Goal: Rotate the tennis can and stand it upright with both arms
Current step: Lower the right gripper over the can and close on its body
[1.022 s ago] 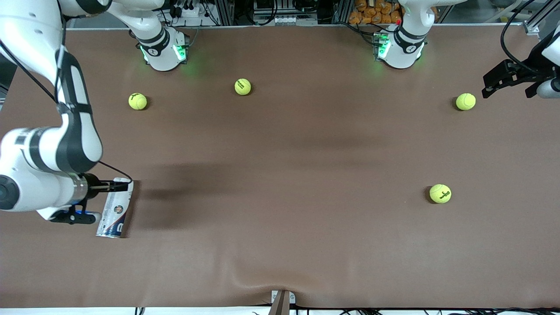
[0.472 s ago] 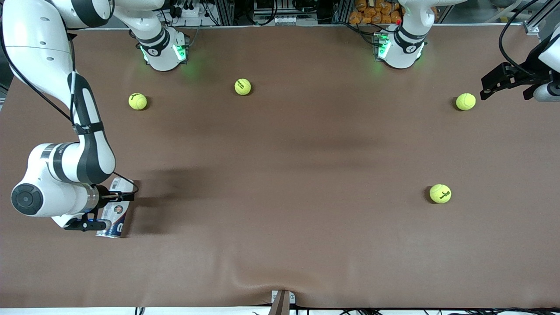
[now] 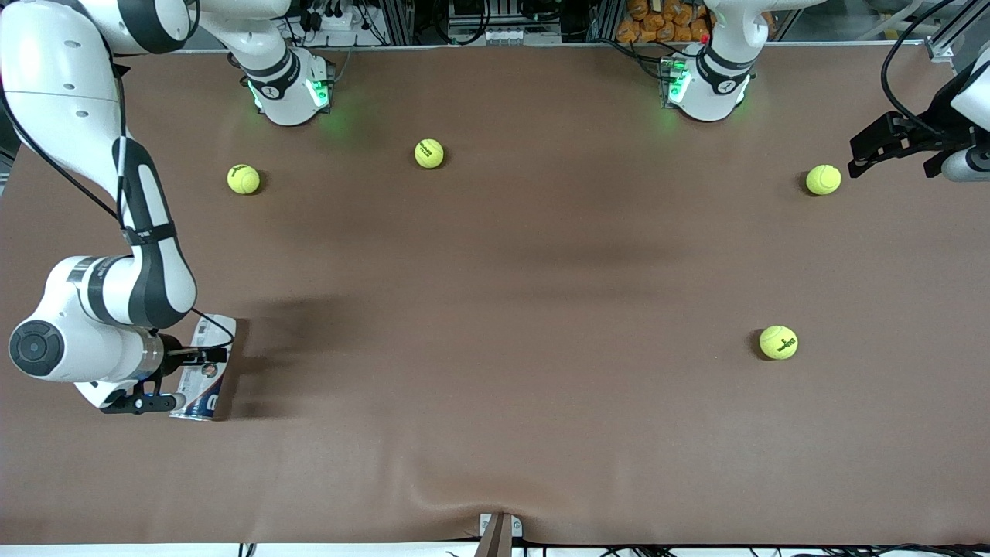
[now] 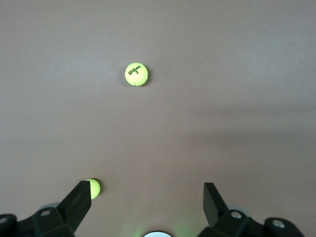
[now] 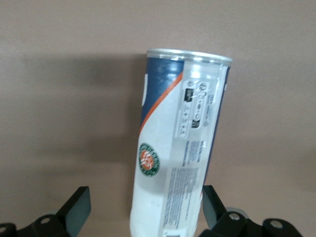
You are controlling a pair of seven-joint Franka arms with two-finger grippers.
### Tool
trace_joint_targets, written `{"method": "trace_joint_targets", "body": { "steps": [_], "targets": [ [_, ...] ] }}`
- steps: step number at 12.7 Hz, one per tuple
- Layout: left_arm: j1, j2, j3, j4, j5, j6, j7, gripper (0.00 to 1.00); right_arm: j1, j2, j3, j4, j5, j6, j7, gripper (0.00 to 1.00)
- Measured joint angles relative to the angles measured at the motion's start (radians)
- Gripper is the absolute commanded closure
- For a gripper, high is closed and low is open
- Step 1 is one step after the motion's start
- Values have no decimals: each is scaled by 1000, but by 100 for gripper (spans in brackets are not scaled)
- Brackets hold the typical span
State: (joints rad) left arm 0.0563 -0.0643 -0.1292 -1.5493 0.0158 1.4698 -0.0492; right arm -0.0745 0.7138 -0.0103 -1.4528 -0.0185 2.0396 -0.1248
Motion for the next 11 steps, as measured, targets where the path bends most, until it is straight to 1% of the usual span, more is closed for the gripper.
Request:
{"method": "trace_joint_targets", "body": {
  "steps": [6,7,9,11],
  "targets": [
    [0,3,0,-1,0,0,0,0,-39,67,0,-10,0,146,-95,0],
    [1,4,0,-1,0,0,0,0,-39,72,0,-20,0,180,-99,0],
    [1,5,0,-1,0,0,0,0,-39,77,2,-73,0,287,-102,0],
    [1,5,0,-1,0,0,0,0,-39,79,3,-108,0,338,-103,0]
  ]
}}
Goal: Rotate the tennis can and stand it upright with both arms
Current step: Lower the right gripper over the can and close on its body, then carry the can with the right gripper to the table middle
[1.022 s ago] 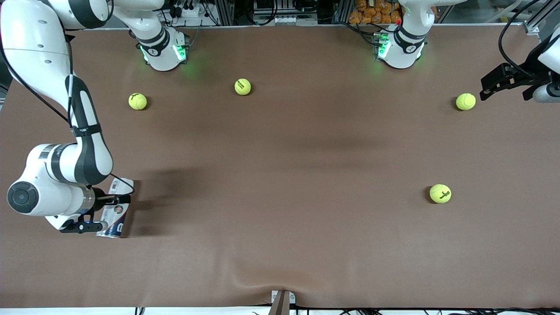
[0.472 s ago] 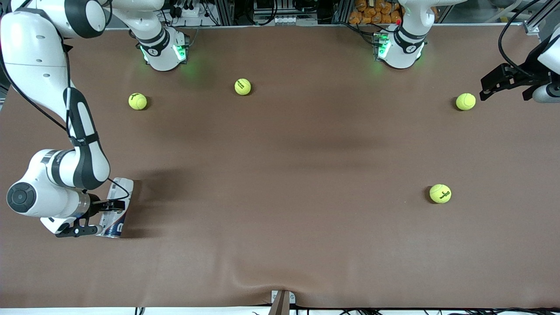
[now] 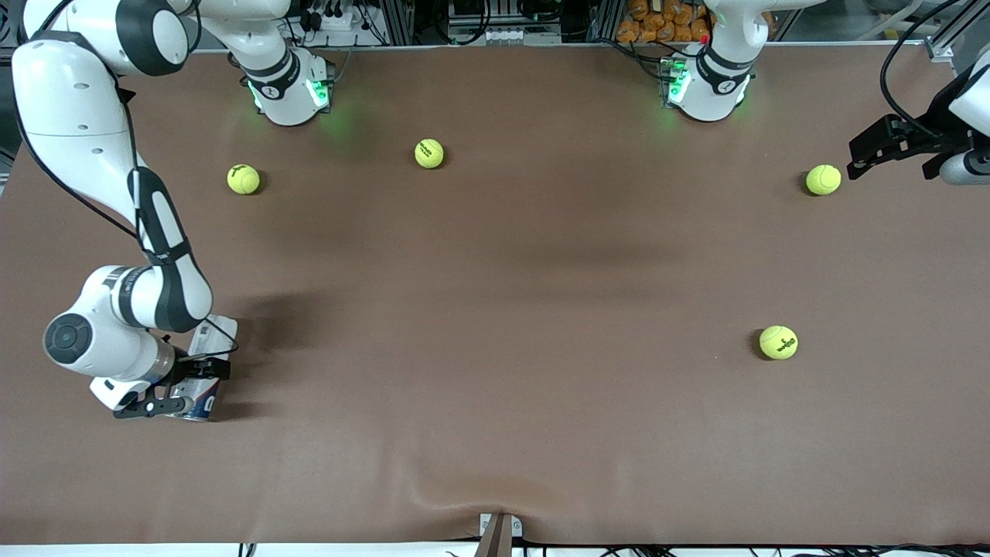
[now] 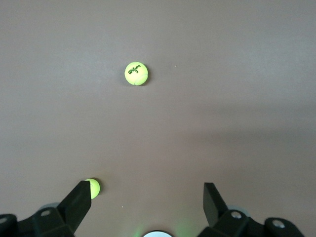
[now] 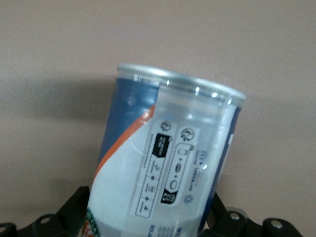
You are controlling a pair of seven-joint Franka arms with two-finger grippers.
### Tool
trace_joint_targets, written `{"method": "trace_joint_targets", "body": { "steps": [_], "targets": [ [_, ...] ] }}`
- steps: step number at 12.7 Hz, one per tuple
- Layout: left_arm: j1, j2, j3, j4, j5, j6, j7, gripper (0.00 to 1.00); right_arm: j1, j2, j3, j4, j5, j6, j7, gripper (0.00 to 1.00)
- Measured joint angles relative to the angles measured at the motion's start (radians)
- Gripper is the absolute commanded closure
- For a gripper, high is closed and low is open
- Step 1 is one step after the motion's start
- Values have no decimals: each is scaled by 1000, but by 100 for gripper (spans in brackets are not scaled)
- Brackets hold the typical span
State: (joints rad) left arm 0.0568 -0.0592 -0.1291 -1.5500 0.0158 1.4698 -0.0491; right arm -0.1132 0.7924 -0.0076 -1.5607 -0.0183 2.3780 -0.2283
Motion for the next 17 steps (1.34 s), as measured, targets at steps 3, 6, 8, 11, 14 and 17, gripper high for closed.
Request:
{"method": "trace_joint_targets", "body": {
  "steps": [3,6,8,11,14,17],
  "targets": [
    [0,0,0,0,0,0,0,0,0,-1,1,-3,0,3,0,0],
    [0,0,0,0,0,0,0,0,0,-8,2,-3,0,-72,0,0],
    [0,0,0,0,0,0,0,0,0,-13,2,-4,0,-111,2,0],
    [0,0,0,0,0,0,0,0,0,-14,4,-4,0,-120,2,16],
    [0,0,0,0,0,0,0,0,0,-17,4,-4,1,-120,3,33],
    [0,0,-1,0,0,0,0,0,3,-21,8,-3,1,-116,3,31]
  ]
}}
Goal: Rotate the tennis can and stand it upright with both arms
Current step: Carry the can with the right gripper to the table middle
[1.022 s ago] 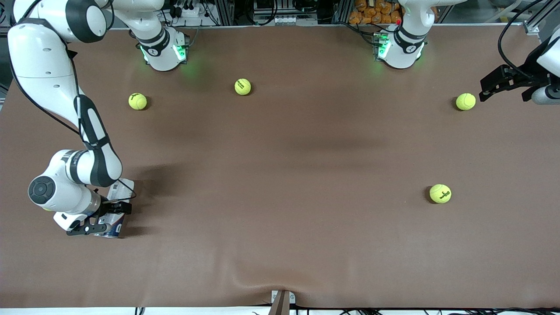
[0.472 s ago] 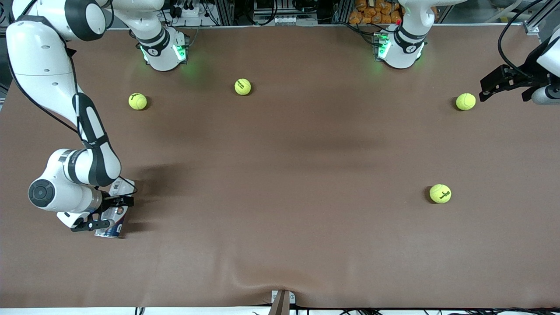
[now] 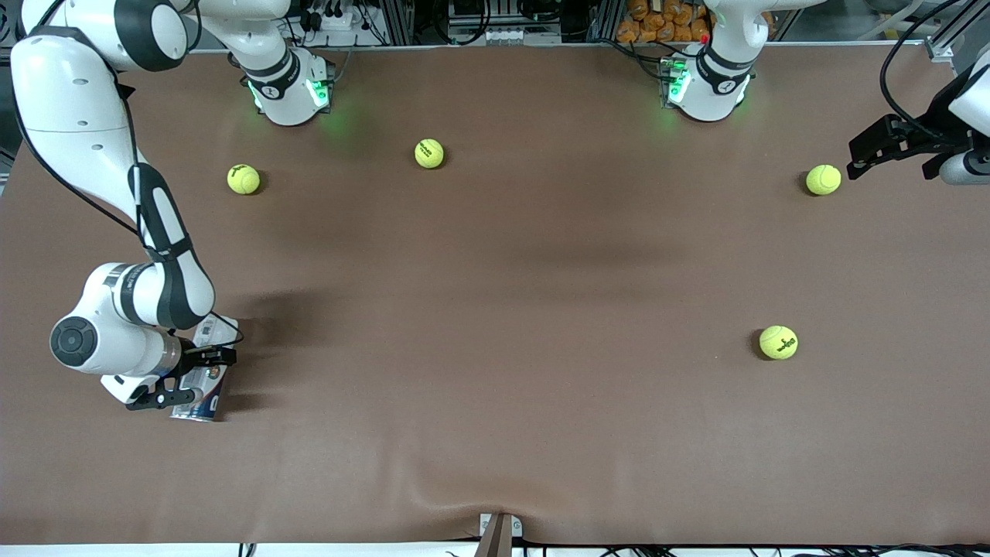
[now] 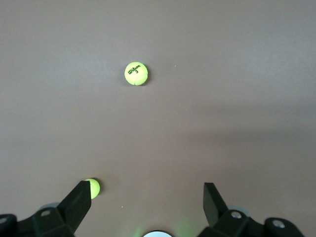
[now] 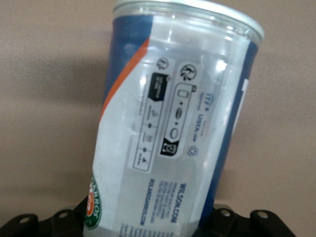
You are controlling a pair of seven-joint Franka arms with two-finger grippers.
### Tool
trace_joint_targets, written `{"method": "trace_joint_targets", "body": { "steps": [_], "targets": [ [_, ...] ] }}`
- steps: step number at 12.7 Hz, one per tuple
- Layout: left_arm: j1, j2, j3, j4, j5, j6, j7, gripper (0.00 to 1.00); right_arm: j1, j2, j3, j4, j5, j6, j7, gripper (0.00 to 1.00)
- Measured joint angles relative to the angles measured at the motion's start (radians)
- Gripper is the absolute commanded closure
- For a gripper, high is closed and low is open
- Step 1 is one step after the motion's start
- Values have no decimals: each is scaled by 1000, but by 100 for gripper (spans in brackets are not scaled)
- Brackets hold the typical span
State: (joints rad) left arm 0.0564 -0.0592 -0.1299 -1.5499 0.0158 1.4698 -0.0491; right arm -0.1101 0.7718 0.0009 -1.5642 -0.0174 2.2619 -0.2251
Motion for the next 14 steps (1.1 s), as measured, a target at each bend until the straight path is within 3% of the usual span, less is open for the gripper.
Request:
{"method": "trace_joint_targets", "body": {
  "steps": [5,11,14],
  "targets": [
    [0,0,-1,0,0,0,0,0,41,-64,22,2,-1,1,-47,29],
    [0,0,-1,0,0,0,8,0,96,-125,274,10,-2,5,-82,29],
    [1,0,1,0,0,0,8,0,260,-125,296,29,-6,7,-86,25]
  ]
}}
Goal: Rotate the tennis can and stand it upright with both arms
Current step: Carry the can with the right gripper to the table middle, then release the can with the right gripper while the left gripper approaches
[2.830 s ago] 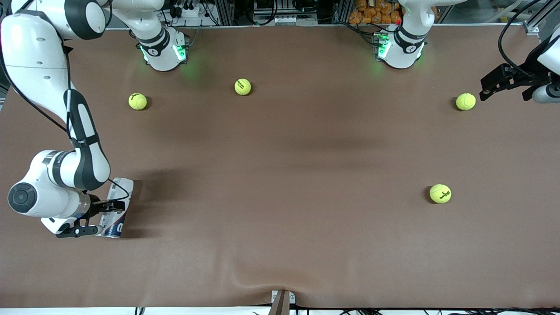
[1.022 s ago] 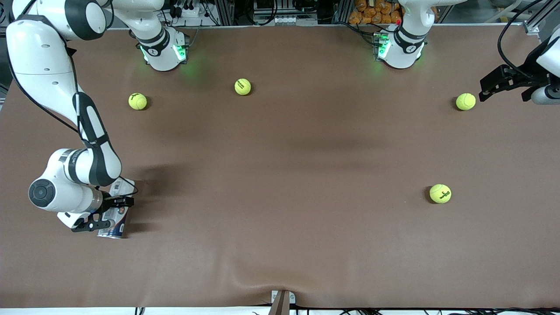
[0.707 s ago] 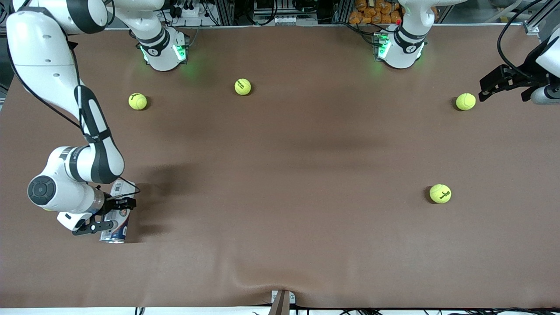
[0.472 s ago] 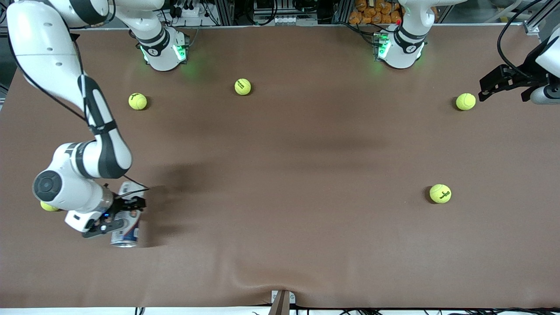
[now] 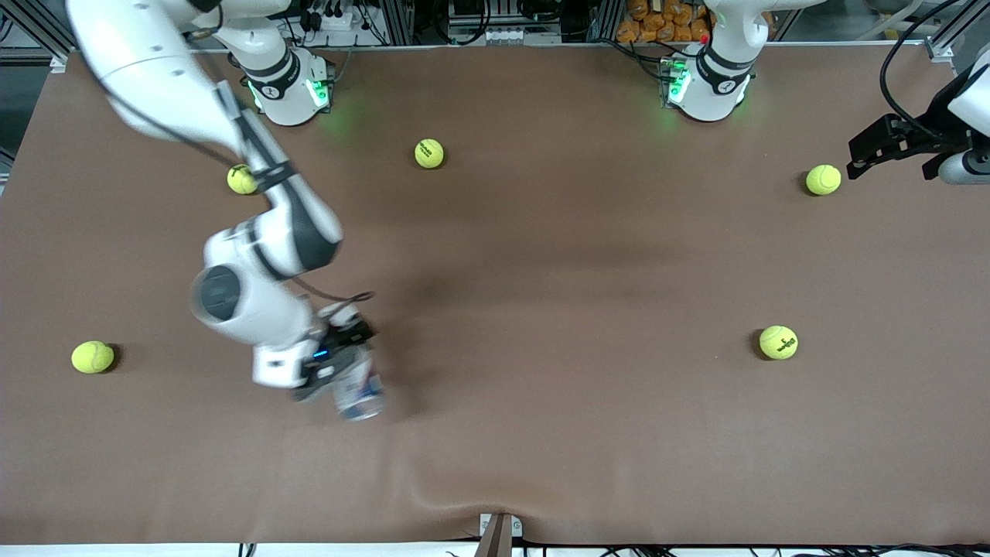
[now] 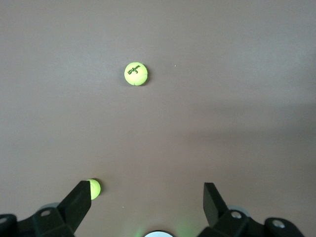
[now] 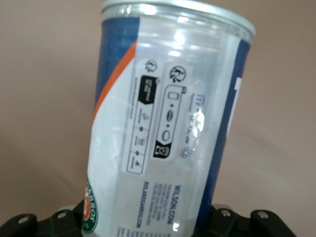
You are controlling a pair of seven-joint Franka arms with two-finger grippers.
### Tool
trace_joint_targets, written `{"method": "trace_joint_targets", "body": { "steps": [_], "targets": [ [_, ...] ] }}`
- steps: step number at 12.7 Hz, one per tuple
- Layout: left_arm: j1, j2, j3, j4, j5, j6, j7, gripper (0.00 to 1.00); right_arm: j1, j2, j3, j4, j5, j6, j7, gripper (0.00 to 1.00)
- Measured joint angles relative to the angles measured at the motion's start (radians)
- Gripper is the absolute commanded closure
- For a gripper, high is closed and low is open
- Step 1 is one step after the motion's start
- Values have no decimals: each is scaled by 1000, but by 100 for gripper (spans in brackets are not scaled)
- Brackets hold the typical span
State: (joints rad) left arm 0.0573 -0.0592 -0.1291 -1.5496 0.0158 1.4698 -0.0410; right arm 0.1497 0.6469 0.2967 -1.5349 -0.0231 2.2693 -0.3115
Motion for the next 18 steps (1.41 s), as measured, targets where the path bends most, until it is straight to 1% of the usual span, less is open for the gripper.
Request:
{"method": "trace_joint_targets", "body": {
  "steps": [2,3,5,7,9,11,12,13,15,17,18],
  "targets": [
    [0,0,1,0,0,0,0,0,102,1,-1,0,-16,24,-15,25],
    [0,0,2,0,0,0,0,0,137,5,-2,0,-50,71,-56,25],
    [0,0,2,1,0,0,0,0,175,17,-4,-1,-166,188,-175,25],
    [0,0,2,1,0,0,0,0,188,37,-4,-2,-279,259,-260,28],
    [0,0,2,1,0,0,0,0,218,59,-3,-3,-397,284,-304,30],
    [0,0,2,1,0,0,0,0,286,77,-4,-4,-529,287,-305,30],
    [0,0,2,1,0,0,0,0,316,89,-6,-4,-567,287,-305,30],
    [0,0,2,1,0,0,0,0,336,104,-8,-4,-585,287,-305,29],
    [0,0,2,0,0,0,0,0,342,133,-14,-4,-593,297,-306,28],
    [0,0,2,-1,0,0,0,0,342,153,-27,-4,-596,314,-307,19],
    [0,0,2,-2,0,0,0,0,342,156,-34,-4,-596,319,-307,4]
  ]
}}
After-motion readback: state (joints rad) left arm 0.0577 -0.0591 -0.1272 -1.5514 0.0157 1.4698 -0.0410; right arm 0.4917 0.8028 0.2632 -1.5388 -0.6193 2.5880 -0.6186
